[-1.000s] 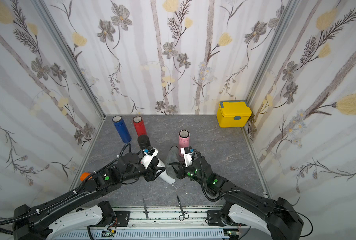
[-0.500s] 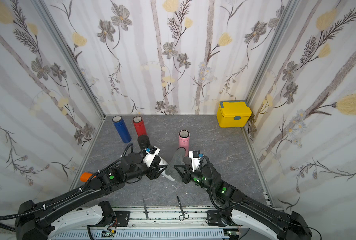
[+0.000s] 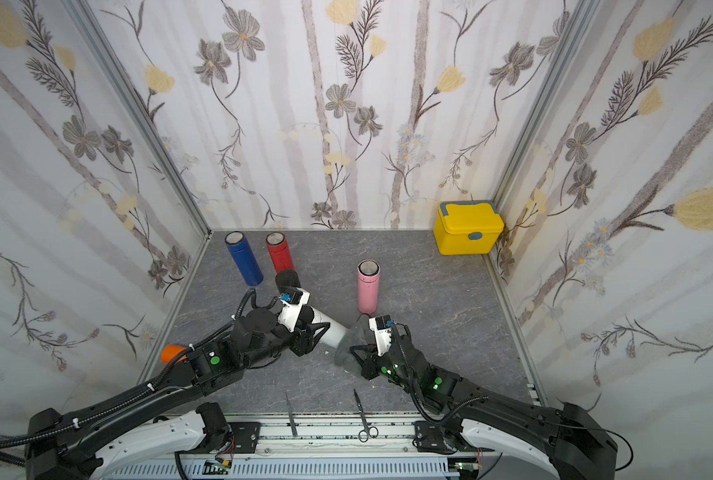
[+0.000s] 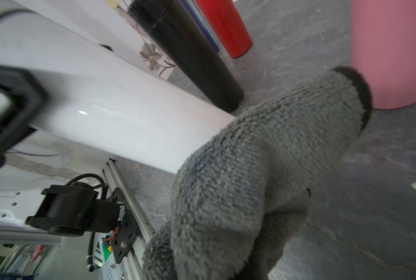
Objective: Wipe the surface of the thermos
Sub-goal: Wipe the dirt from the surface of the thermos.
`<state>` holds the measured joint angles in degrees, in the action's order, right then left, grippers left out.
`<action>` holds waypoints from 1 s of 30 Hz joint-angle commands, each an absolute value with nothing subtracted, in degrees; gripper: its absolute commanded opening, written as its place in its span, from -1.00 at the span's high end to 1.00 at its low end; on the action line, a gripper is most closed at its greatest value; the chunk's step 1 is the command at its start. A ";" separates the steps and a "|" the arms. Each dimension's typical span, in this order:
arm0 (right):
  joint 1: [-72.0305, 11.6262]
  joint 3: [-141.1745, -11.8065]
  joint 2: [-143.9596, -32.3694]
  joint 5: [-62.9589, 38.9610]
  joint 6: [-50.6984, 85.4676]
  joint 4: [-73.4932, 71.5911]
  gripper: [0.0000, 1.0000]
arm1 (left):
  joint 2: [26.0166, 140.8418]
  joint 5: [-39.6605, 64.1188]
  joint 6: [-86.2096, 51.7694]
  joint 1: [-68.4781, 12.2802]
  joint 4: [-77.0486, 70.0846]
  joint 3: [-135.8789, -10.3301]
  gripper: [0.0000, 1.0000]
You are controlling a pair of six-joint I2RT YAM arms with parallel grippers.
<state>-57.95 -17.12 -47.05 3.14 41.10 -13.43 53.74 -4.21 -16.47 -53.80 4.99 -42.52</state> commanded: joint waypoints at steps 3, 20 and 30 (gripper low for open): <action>-62.86 -21.00 -43.15 10.32 36.04 -16.70 1.00 | 59.32 -7.50 -30.40 -53.97 7.38 -51.30 1.00; -69.57 -21.72 -52.87 28.54 39.72 -16.25 1.00 | 63.04 -8.43 -34.04 -58.50 14.17 -57.89 1.00; -57.14 -23.93 -34.03 12.45 42.35 6.37 1.00 | 67.48 -4.94 -13.82 -57.79 21.66 -62.10 1.00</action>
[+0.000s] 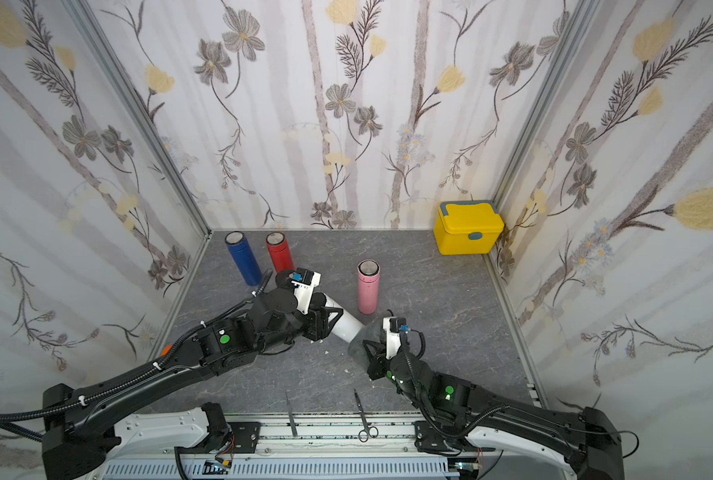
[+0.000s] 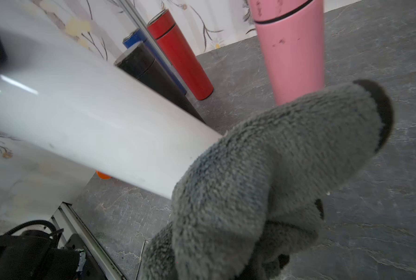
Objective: Wipe the surface of the thermos
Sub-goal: Wipe the dirt from the surface of the thermos.
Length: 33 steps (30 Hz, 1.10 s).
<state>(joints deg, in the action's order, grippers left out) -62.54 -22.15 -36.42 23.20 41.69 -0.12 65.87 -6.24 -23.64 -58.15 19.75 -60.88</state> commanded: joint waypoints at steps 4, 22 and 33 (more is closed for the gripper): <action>-43.47 -27.12 -35.89 -7.60 39.86 7.48 1.00 | 67.72 0.06 -4.26 -57.91 19.08 -59.74 1.00; -42.65 -29.07 -57.95 -30.66 46.32 -30.16 1.00 | 62.42 4.06 4.45 -57.83 4.96 -45.53 1.00; -45.66 -9.30 -56.07 -11.25 47.54 -23.63 1.00 | 62.48 2.28 4.36 -57.83 4.43 -44.44 1.00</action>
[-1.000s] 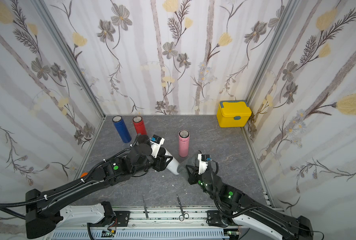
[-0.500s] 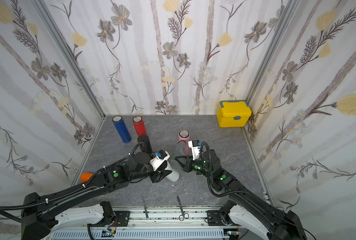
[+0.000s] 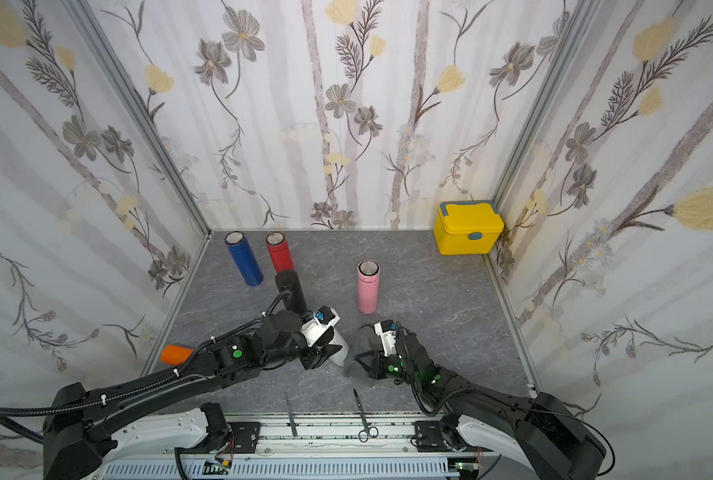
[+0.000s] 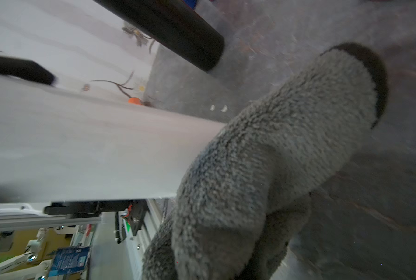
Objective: Wipe the surface of the thermos
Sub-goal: Wipe the dirt from the surface of the thermos.
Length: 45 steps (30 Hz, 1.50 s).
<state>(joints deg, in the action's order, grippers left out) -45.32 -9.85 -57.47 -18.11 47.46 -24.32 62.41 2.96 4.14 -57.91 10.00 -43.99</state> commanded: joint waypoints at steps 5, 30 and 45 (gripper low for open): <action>-46.64 -15.14 -48.38 -8.99 44.44 -20.93 1.00 | 63.44 2.84 4.31 -57.83 5.00 -45.09 1.00; -53.06 -11.43 -61.90 -0.08 41.20 -29.40 1.00 | 67.48 -9.24 -8.84 -57.83 4.85 -48.60 1.00; -78.13 -14.98 -63.48 41.01 22.10 -58.53 1.00 | 80.42 -12.00 -40.87 -62.18 26.44 -65.24 1.00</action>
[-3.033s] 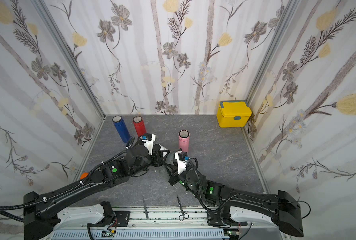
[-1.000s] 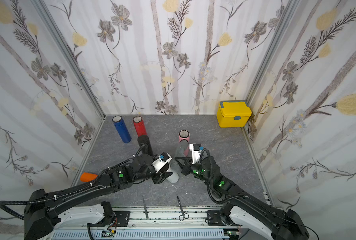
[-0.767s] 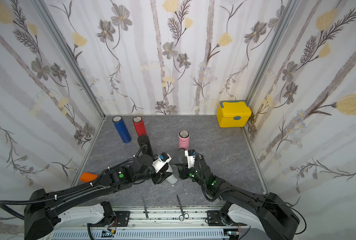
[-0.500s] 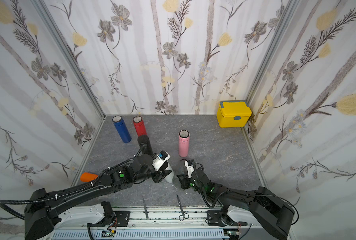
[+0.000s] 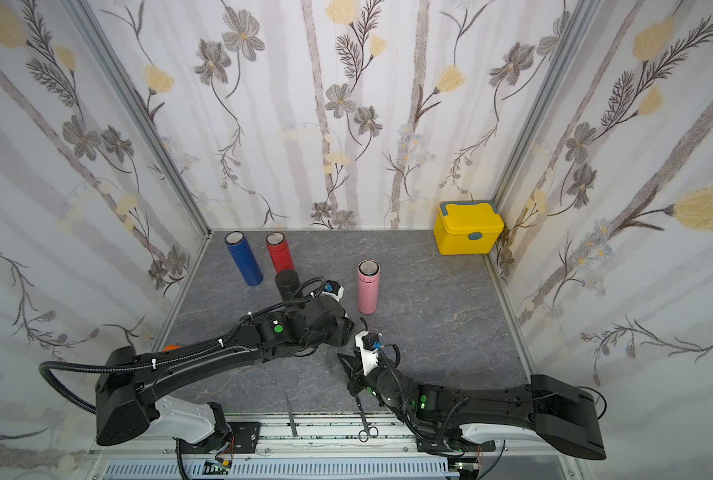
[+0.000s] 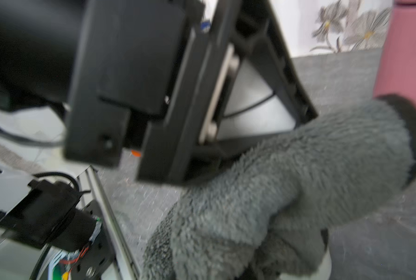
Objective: Wipe the surface of the thermos
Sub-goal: Wipe the dirt from the surface of the thermos.
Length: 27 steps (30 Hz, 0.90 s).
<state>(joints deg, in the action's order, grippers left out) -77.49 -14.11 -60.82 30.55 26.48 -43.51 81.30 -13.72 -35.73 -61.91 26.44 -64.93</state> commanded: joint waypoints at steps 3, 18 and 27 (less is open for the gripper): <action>-81.68 -18.38 -69.80 47.05 21.06 -64.89 1.00 | 79.42 -11.26 -42.31 -62.28 25.59 -64.95 1.00; -85.38 -30.16 -86.51 65.90 76.86 -12.66 1.00 | 78.22 -11.45 -41.80 -61.37 25.18 -65.34 1.00; -86.04 -28.46 -78.22 65.30 64.24 -19.19 1.00 | 77.49 -11.20 -38.12 -61.21 24.52 -64.73 1.00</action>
